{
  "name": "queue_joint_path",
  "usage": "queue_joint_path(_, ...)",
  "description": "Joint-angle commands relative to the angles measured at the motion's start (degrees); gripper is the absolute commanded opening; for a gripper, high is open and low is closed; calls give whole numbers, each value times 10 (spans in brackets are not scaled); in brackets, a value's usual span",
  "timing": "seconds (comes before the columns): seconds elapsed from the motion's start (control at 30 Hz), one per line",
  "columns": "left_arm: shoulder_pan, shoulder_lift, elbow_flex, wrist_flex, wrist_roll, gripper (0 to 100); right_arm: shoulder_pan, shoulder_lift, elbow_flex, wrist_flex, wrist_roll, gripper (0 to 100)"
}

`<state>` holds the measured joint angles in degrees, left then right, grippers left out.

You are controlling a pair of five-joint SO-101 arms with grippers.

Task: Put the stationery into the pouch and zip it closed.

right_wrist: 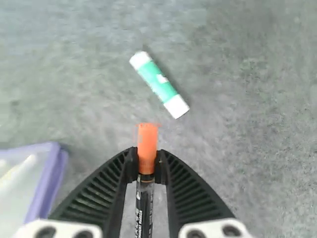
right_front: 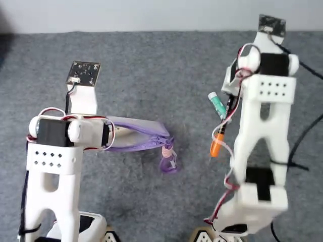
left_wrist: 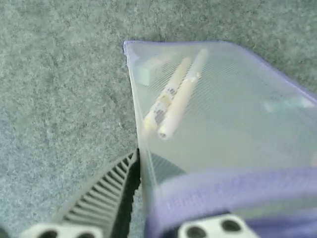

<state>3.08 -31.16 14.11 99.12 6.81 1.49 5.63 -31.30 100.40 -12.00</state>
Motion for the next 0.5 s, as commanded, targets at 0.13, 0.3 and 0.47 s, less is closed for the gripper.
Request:
queue_joint_path(0.13, 0, -1, -64, 14, 31, 12, -50, -269, 162, 23, 3, 8)
queue_joint_path(0.3, 33, 0, -65, 14, 31, 12, -85, -412, 220, -27, 0, 8)
queue_joint_path(0.47, 93, 0, -67, 10, 32, 12, -149, -528, 266, -122, -6, 8)
